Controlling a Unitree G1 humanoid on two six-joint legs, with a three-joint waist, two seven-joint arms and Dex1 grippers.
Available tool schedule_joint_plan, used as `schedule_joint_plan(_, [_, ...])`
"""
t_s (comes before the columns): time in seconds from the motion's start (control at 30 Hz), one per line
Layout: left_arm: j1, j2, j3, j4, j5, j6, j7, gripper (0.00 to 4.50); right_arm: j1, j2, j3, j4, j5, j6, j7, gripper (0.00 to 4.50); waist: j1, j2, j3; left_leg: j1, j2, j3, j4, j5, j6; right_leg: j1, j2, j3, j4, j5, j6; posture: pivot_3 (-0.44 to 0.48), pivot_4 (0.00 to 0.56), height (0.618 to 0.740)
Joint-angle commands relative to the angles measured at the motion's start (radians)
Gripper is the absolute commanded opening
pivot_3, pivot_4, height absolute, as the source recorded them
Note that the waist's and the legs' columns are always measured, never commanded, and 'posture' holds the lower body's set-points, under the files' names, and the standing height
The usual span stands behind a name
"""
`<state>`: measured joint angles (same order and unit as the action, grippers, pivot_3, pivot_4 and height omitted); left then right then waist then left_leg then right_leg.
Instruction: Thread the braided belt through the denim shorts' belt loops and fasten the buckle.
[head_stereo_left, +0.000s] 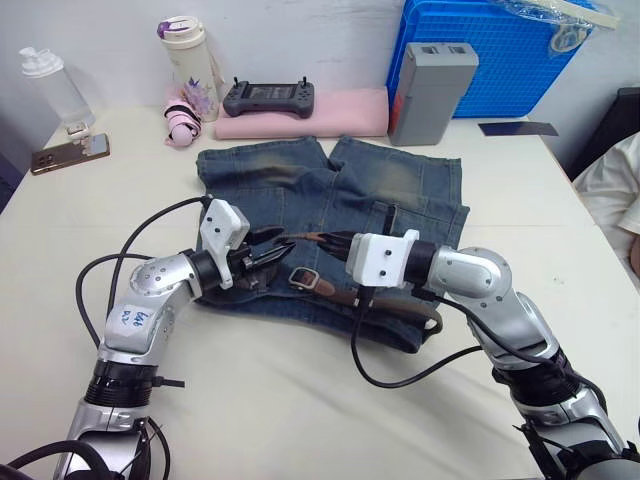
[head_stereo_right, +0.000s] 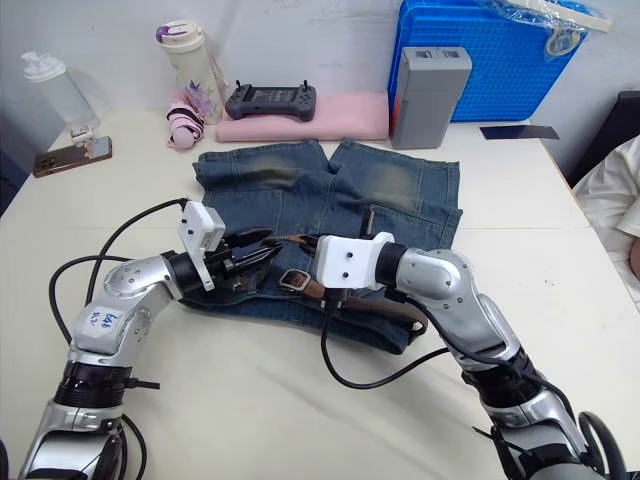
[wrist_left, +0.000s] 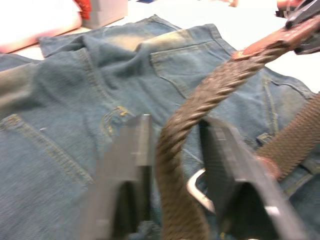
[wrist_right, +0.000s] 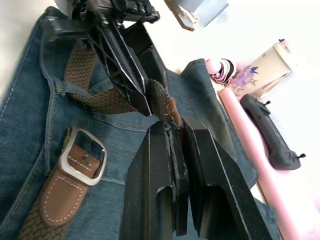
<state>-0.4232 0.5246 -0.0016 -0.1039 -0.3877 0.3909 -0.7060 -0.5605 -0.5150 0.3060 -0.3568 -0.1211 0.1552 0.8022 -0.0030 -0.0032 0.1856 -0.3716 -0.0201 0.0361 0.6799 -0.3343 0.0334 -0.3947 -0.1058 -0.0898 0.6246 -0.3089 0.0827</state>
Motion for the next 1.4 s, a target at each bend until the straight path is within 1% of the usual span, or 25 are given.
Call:
schedule_joint_plan(0.03, [-0.004,0.004,0.003,-0.015,0.022,-0.027,-0.007,0.02,-0.007,0.007,-0.005,-0.056,0.001,0.0,-0.006,0.0,0.001,0.0,0.0,0.0,0.0,0.0,0.0,0.0,0.0,0.0,0.0,0.0,0.0,0.0,0.0,0.0,0.15,0.725])
schedule_joint_plan(0.27, [0.007,0.001,0.028,-0.014,0.037,-0.018,0.014,0.02,-0.01,0.02,-0.014,-0.064,0.015,0.036,-0.009,0.0,0.0,0.0,0.0,0.0,0.0,0.0,0.0,0.0,0.0,0.0,0.0,0.0,0.0,0.0,0.0,0.0,0.15,0.725])
schedule_joint_plan(0.3, [0.005,-0.004,0.039,-0.015,0.029,-0.013,0.022,0.0,-0.011,0.032,-0.024,-0.068,0.029,0.06,-0.015,0.4,0.0,0.0,0.0,0.0,0.0,0.0,0.0,0.0,0.0,0.0,0.0,0.0,0.001,0.0,0.0,0.0,0.15,0.725])
schedule_joint_plan(0.33, [0.003,-0.009,0.049,-0.018,0.023,-0.009,0.03,0.0,-0.009,0.044,-0.033,-0.075,0.046,0.092,-0.018,0.92,0.0,0.0,0.0,0.0,0.0,0.0,0.0,0.0,0.0,0.0,0.0,0.0,0.001,0.0,0.0,0.0,0.15,0.725])
schedule_joint_plan(0.37, [0.003,-0.011,0.055,-0.021,0.018,-0.005,0.034,0.0,-0.006,0.051,-0.039,-0.082,0.057,0.115,-0.019,1.09,0.0,0.0,0.0,0.0,0.0,0.0,0.0,0.0,0.0,0.0,0.0,0.0,0.001,0.0,0.0,0.0,0.15,0.725])
schedule_joint_plan(0.47, [-0.004,-0.025,0.086,-0.037,-0.006,0.02,0.059,0.0,0.02,0.054,-0.034,-0.11,0.076,0.23,-0.014,2.49,0.001,0.0,0.0,0.0,0.0,0.0,0.0,0.0,0.0,0.0,0.0,0.0,0.001,0.0,0.0,0.0,0.15,0.725])
schedule_joint_plan(0.5, [-0.007,-0.027,0.098,-0.04,-0.011,0.026,0.068,0.0,0.039,0.049,-0.023,-0.124,0.082,0.265,-0.008,3.02,0.002,0.0,0.0,0.0,0.0,0.0,0.0,0.0,0.0,0.0,0.0,0.0,0.001,0.0,0.0,0.0,0.15,0.725])
schedule_joint_plan(0.53, [-0.01,-0.028,0.107,-0.044,-0.015,0.032,0.075,0.0,0.059,0.041,-0.01,-0.14,0.087,0.288,-0.001,3.4,0.002,0.0,0.0,0.0,0.0,0.0,0.0,0.0,0.0,0.0,0.0,0.0,0.001,0.0,0.0,0.0,0.15,0.725])
schedule_joint_plan(0.6, [-0.014,-0.028,0.118,-0.054,-0.025,0.046,0.082,0.0,0.095,0.033,0.021,-0.166,0.09,0.336,0.008,4.41,0.003,0.0,0.0,0.0,0.0,0.0,0.0,0.0,0.0,0.0,0.0,0.0,0.001,0.0,0.0,0.0,0.15,0.725])
schedule_joint_plan(0.63, [-0.016,-0.028,0.122,-0.062,-0.03,0.055,0.085,0.0,0.112,0.039,0.039,-0.17,0.086,0.356,0.001,4.47,0.003,0.0,0.0,0.0,0.0,0.0,0.0,0.0,0.0,0.0,0.0,0.0,0.0,0.0,0.0,0.0,0.15,0.725])
schedule_joint_plan(0.7, [-0.021,-0.03,0.13,-0.075,-0.041,0.072,0.093,0.0,0.135,0.054,0.068,-0.169,0.077,0.384,-0.015,4.47,0.003,0.0,0.0,0.0,0.0,0.0,0.0,0.0,0.0,0.0,-0.001,0.0,0.0,0.0,0.0,0.0,0.15,0.725])
schedule_joint_plan(0.8, [-0.027,-0.03,0.142,-0.092,-0.057,0.096,0.103,0.0,0.158,0.094,0.135,-0.109,0.016,0.367,-0.083,4.47,-0.002,0.0,0.0,0.0,0.0,0.0,0.0,0.0,0.0,0.0,0.0,0.0,0.001,0.0,0.0,0.0,0.15,0.725])
schedule_joint_plan(0.9, [-0.02,-0.027,0.145,-0.106,-0.064,0.11,0.109,0.0,0.166,0.129,0.165,-0.06,-0.023,0.382,-0.139,4.47,-0.001,0.0,0.0,0.001,0.0,0.0,0.0,0.001,-0.001,0.0,0.0,0.0,0.001,0.0,0.0,0.0,0.15,0.725])
schedule_joint_plan(1.0, [-0.01,-0.026,0.148,-0.119,-0.068,0.122,0.112,0.0,0.173,0.154,0.176,-0.031,-0.053,0.423,-0.182,4.47,0.0,0.0,0.0,0.0,0.0,0.0,0.001,0.001,-0.001,0.0,0.0,0.0,0.002,0.0,0.0,0.0,0.15,0.725])
schedule_joint_plan(1.17, [0.007,-0.02,0.157,-0.132,-0.073,0.135,0.117,0.0,0.19,0.202,0.156,-0.044,-0.045,0.511,-0.224,4.47,0.001,0.0,0.0,0.0,0.0,0.0,0.0,0.001,-0.001,0.0,0.0,0.0,0.001,0.0,0.0,0.0,0.15,0.725])
schedule_joint_plan(1.2, [0.009,-0.019,0.159,-0.13,-0.073,0.135,0.117,0.0,0.191,0.209,0.153,-0.048,-0.047,0.526,-0.232,4.24,0.0,0.0,0.0,0.0,0.0,0.0,0.0,0.001,-0.001,0.0,0.0,0.0,0.001,0.0,0.0,0.0,0.15,0.725])
schedule_joint_plan(1.27, [0.012,-0.017,0.163,-0.128,-0.072,0.134,0.117,0.0,0.193,0.217,0.146,-0.057,-0.05,0.555,-0.246,3.59,0.0,0.0,0.0,0.0,0.0,0.0,0.0,0.001,-0.001,0.0,0.0,0.0,0.001,0.0,0.0,0.0,0.15,0.725])
schedule_joint_plan(1.33, [0.016,-0.015,0.17,-0.126,-0.071,0.132,0.116,0.0,0.195,0.221,0.136,-0.07,-0.048,0.588,-0.256,2.72,0.0,0.0,0.0,0.0,0.0,0.0,0.0,0.001,-0.001,0.0,0.0,0.0,0.001,0.0,0.0,0.0,0.15,0.725])
schedule_joint_plan(1.37, [0.018,-0.013,0.174,-0.125,-0.071,0.132,0.116,0.0,0.195,0.22,0.131,-0.076,-0.047,0.602,-0.26,2.14,0.0,0.0,0.0,0.0,0.0,-0.001,0.0,0.001,-0.001,0.0,0.0,0.0,0.001,0.0,0.0,0.0,0.15,0.725])
schedule_joint_plan(1.4, [0.019,-0.01,0.177,-0.123,-0.07,0.13,0.114,0.0,0.195,0.219,0.122,-0.08,-0.044,0.616,-0.263,1.67,0.0,0.0,0.0,0.0,0.0,0.0,0.0,0.001,-0.001,0.0,0.0,0.0,0.002,0.0,0.0,0.0,0.15,0.725])
